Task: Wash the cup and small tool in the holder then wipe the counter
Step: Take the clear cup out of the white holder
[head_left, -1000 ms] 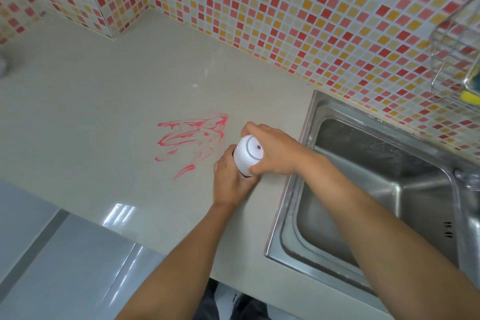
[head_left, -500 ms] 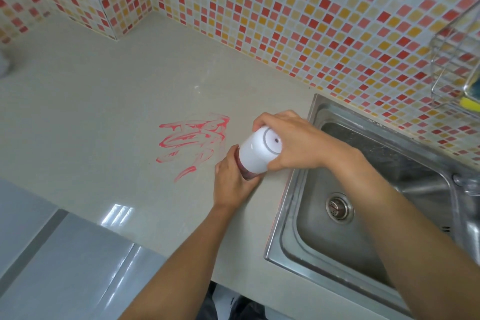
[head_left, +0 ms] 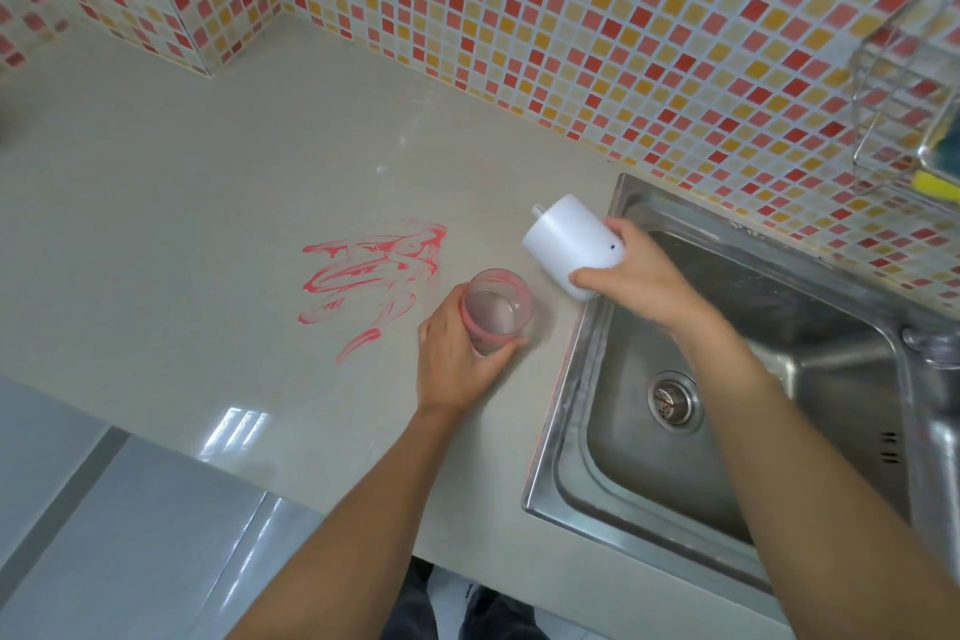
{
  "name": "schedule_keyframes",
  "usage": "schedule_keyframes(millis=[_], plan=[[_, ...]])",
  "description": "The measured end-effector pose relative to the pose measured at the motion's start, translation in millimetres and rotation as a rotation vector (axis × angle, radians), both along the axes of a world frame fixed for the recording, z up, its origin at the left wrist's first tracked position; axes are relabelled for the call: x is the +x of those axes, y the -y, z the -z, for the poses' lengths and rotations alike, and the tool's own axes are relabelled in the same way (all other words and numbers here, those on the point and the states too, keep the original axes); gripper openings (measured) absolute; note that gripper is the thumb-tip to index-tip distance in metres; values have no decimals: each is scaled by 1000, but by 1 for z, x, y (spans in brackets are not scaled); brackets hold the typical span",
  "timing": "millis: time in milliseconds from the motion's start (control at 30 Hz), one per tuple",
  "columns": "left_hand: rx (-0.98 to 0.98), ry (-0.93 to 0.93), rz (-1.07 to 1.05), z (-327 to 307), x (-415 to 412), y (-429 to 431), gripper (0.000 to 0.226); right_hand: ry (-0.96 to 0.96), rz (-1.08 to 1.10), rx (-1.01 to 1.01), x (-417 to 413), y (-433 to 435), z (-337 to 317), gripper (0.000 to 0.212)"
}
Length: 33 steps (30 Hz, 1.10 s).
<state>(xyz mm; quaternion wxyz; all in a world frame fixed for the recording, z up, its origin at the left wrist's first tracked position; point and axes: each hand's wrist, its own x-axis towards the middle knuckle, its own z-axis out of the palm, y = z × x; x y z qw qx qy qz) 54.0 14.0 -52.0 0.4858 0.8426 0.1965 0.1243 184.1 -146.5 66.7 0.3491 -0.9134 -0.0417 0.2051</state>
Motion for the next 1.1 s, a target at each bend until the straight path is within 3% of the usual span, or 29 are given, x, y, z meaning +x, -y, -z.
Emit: schedule_keyframes(millis=[67,200,500,867,967,1100], plan=[[5,22,-12,-2,-1,0,72,13,98,49,-10,-1,25,61],[10,5,-22,-2,0,1,71,62,226,186,-28,-8,68,78],[10,7,-6,-2,1,3,71,203,324,275,-47,-16,103,84],[-57,-3,-20,0,4,1,66,253,179,158,-52,-3,103,83],[-101,15,-40,-5,-4,0,63,321,214,94,-75,14,98,73],[-65,21,43,-15,-20,9,73,369,166,-133,-131,64,106,55]])
